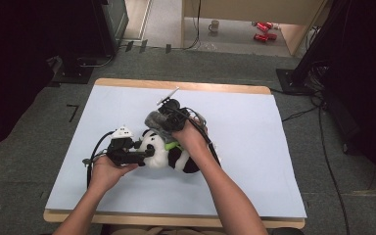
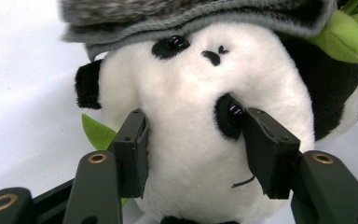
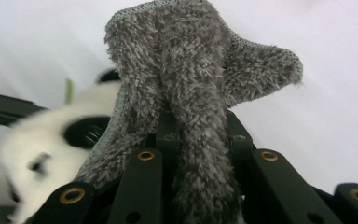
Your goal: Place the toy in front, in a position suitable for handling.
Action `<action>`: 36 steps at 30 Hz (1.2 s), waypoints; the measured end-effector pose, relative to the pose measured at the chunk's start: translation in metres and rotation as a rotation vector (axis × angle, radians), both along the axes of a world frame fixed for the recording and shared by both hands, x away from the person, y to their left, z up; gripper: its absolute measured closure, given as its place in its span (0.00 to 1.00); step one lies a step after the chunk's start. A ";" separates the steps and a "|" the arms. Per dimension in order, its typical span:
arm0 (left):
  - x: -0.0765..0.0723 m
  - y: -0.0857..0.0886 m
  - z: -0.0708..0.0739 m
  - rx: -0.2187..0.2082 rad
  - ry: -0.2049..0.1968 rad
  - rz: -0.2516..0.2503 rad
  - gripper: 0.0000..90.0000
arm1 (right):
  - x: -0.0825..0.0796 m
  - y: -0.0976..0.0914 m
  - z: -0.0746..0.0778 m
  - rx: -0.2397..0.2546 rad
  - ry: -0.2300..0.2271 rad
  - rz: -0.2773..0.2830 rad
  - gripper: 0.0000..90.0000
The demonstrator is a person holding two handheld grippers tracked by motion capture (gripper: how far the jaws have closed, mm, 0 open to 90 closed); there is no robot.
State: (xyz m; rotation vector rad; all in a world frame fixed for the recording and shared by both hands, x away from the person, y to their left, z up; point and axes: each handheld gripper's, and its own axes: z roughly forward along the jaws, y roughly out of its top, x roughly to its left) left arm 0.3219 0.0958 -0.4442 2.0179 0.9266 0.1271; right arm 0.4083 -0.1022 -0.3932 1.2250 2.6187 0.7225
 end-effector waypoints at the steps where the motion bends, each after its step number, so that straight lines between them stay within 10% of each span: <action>1: 0.000 0.000 0.000 0.000 -0.001 -0.003 0.51 | 0.000 -0.003 0.000 -0.002 0.008 -0.009 0.82; 27: -0.001 0.002 -0.003 -0.030 -0.005 -0.001 0.52 | 0.000 -0.072 0.019 -0.038 -0.026 -0.134 0.83; 36: -0.002 0.002 -0.003 -0.030 -0.009 0.005 0.52 | 0.001 -0.049 0.046 0.021 -0.077 -0.085 0.83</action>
